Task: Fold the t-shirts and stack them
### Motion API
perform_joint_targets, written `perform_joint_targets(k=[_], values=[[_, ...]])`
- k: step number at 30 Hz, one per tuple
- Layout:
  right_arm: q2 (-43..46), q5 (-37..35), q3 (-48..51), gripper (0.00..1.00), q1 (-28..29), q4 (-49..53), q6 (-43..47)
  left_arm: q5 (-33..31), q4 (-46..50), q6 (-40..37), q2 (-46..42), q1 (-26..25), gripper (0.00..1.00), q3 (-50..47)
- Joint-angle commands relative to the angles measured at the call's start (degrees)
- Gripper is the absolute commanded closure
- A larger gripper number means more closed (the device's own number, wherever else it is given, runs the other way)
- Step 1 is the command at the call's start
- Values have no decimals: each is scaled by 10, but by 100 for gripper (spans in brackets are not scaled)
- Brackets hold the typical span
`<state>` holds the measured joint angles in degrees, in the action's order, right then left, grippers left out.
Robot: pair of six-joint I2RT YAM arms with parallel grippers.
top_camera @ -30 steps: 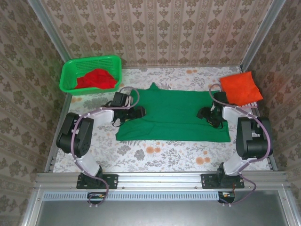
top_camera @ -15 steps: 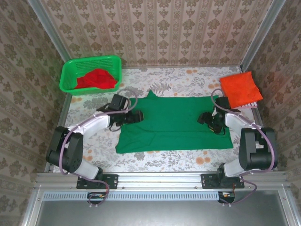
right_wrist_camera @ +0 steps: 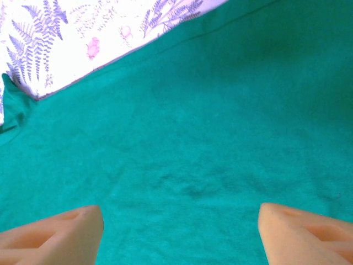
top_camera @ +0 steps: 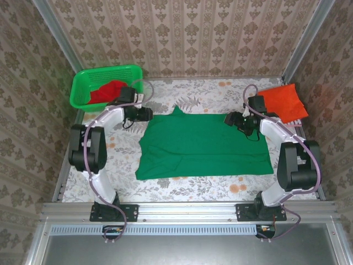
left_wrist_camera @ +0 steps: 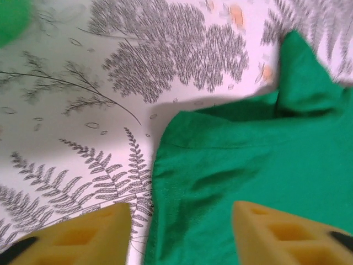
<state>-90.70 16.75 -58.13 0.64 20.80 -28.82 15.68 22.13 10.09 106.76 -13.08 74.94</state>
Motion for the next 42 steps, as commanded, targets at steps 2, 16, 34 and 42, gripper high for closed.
perform_joint_targets(k=[2, 16, 34, 42], values=[[-4, 0, 6, 25, 0, 5, -3, 2, 45, -47, 48, -3, 54, 45], [8, -19, 27, 25, -1, 8, 7, -54, 109, -100, 156, -28, 54, 162], [-2, -24, 29, 25, -2, 3, 11, -54, 126, -87, 143, -34, 54, 157], [-8, -20, 30, 25, -2, -2, 8, -38, 119, -84, 153, -26, 53, 163]])
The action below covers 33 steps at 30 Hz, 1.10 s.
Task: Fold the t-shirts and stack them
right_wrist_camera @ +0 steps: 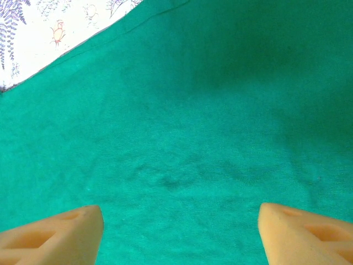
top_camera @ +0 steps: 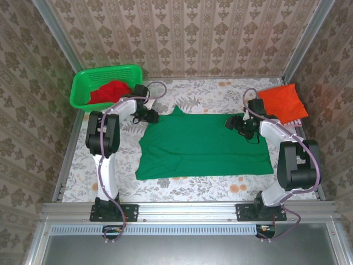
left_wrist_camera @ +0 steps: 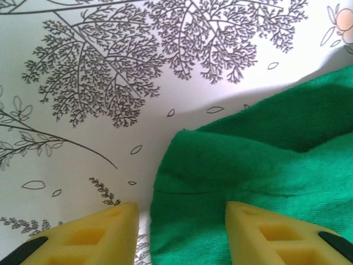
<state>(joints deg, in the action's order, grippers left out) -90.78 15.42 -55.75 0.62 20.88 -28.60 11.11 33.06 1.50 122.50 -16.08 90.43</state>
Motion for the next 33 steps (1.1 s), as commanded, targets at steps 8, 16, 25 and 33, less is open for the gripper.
perform_joint_targets(k=[8, 16, 25, 33], values=[[-4, -16, 10, 25, -2, 2, 10, 21, -16, -5, -22, -3, 46, 27], [-17, -5, 6, 25, -2, -11, -1, 42, 9, -6, 21, -21, 43, 119], [-17, -12, 6, 25, -2, -6, 4, 73, 92, -15, 139, -69, 49, 288], [-15, -13, 10, 25, -4, -4, 9, 89, 94, 1, 184, -91, 61, 313]])
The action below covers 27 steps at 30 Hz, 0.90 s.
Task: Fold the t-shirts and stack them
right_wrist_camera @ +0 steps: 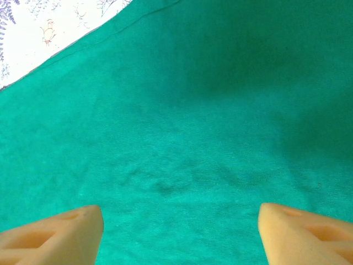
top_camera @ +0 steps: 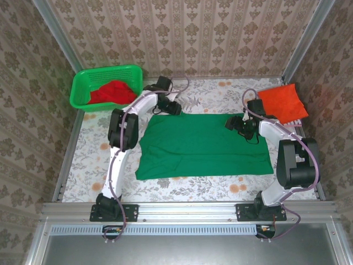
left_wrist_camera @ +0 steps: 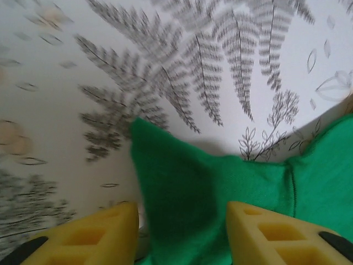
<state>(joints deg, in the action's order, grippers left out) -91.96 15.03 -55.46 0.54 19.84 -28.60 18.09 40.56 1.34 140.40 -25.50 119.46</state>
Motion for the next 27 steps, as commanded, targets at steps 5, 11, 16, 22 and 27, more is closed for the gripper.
perform_joint_targets(k=[5, 11, 16, 22, 27], values=[[-4, -6, 7, 25, -4, 5, 10, 11, 12, 3, 0, -1, 99, 28], [-3, -3, 9, 25, -4, 3, 9, -75, 18, -26, -31, -2, 100, 55], [-4, -2, 9, 25, -4, 5, 9, -182, 10, -95, -50, -34, 100, 74], [-6, 0, 7, 25, -4, 3, 8, -261, -32, -172, -45, -52, 100, 81], [-8, 1, 6, 25, -4, 2, 8, -333, -61, -226, -28, -70, 100, 104]])
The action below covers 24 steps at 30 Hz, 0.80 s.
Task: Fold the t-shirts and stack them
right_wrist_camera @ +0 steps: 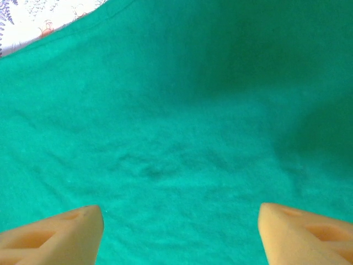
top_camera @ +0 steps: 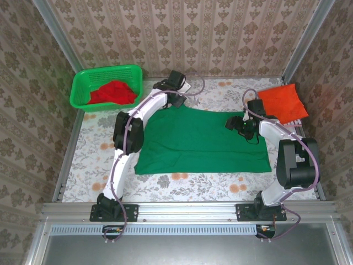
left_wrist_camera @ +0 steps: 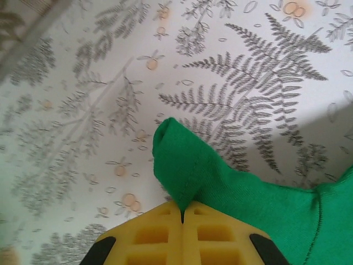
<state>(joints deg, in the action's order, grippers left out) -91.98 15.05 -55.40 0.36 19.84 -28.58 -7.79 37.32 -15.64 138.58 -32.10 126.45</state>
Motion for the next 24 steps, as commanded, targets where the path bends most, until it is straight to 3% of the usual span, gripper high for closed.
perform_joint_targets(k=[1, 5, 6, 8, 10, 12, 19, 24], values=[[-9, 1, 4, 25, -3, 4, 8, -84, -25, -62, -3, -6, 100, 47], [-13, 2, 3, 25, -3, 3, 7, -129, -27, -78, 3, -14, 100, 68], [-14, 3, 3, 25, -3, 2, 7, -124, -30, -81, -2, -15, 89, 62], [-15, 5, 2, 25, -3, -1, 5, -100, -20, -69, -7, -15, 50, 61], [-16, 10, 0, 25, -2, -4, 6, -77, 5, -38, -7, -11, 20, 65], [-17, 10, -1, 25, -1, -7, 5, -49, 20, 9, -17, -1, 3, 55], [-33, 11, -11, 25, 1, -9, 5, 45, -35, 151, -96, 46, 1, -129], [-46, 13, -28, 25, 10, -7, 4, 80, -88, 234, -132, 79, 22, -261]])
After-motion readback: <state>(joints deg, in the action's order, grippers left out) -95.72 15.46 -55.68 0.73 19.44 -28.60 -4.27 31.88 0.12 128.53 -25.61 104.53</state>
